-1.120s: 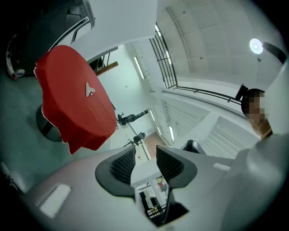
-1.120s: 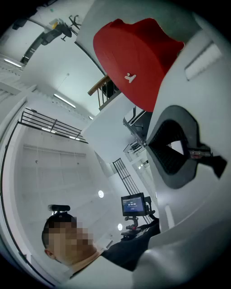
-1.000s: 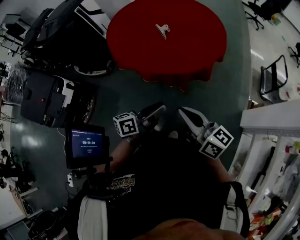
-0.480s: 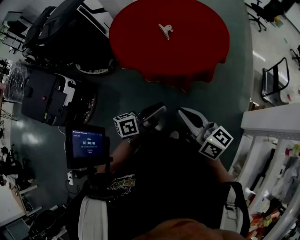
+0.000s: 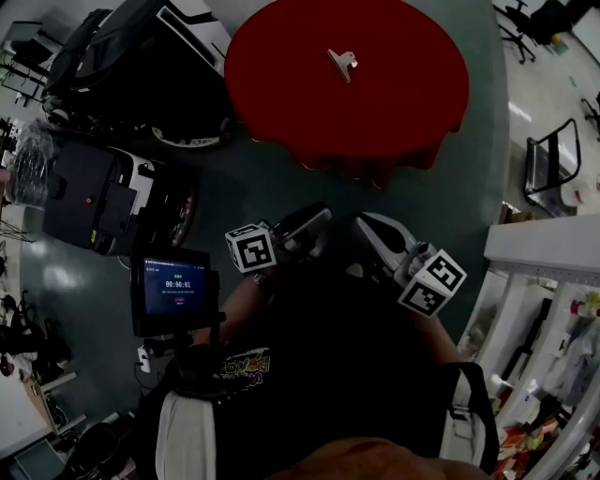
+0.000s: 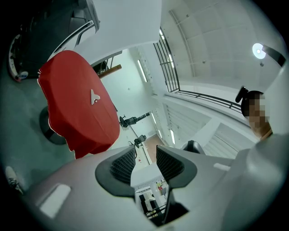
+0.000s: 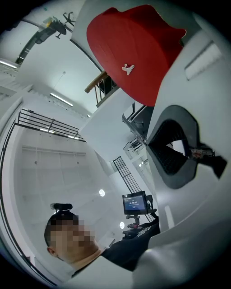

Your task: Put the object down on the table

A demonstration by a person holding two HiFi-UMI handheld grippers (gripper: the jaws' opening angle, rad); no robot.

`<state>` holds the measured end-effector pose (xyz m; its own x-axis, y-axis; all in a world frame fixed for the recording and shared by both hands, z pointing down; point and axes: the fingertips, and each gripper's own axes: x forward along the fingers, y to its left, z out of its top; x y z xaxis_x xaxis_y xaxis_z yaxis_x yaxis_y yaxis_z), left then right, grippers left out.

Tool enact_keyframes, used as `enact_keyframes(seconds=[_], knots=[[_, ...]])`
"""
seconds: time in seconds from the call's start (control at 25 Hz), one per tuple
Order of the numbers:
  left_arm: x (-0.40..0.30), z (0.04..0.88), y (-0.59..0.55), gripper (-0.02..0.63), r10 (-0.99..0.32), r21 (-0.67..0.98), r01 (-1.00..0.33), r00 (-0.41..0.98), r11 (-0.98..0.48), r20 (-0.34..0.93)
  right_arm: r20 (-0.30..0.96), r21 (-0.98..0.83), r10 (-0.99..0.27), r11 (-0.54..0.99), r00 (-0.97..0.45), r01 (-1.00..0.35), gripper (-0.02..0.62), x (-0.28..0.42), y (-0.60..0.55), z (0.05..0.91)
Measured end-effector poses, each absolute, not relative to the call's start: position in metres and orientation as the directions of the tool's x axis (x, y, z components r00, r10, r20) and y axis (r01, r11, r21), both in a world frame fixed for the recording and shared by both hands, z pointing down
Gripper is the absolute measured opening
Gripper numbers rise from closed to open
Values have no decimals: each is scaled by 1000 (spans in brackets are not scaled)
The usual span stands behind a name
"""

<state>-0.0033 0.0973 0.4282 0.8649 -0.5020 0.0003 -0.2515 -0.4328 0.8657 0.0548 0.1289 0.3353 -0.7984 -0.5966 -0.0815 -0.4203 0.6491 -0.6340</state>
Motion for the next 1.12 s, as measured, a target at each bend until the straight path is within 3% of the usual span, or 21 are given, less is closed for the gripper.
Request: enact_keyframes(seconds=[0.64,0.92,1.12], knots=[[-144,421,-21,156,-465,878,-177,883,-444,-58,-10,-631,-699,559,-715,-538,5,-64,0,341],[-155,423,-30,156,-497,863,-199,865,-464,-68,14,-617,-704,553,-710,-560,28,-63,-21,350],[-162,424,-36,156,-545,862,-235,837,-449,-56,85,-595,-720,517,-688,-615,40,-25,-66,375]])
